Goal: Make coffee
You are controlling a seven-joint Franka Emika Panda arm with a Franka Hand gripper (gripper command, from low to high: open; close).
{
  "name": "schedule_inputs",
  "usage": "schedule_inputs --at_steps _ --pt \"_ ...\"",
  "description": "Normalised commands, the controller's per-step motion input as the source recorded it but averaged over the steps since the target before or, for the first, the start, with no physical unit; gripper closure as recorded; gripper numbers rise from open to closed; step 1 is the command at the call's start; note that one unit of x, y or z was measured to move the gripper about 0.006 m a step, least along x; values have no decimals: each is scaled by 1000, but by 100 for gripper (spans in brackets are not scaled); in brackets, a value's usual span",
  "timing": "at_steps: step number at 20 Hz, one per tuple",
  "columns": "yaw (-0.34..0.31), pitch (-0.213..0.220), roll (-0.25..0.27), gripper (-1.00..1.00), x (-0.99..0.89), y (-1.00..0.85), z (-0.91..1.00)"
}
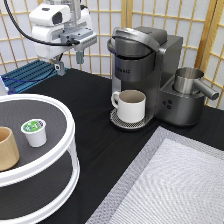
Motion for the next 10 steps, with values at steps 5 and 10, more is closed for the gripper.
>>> schedule_inputs --at_steps 5,10 --pt "-2 25 0 -100 266 0 160" --pt "-2 82 5 -100 853 0 747"
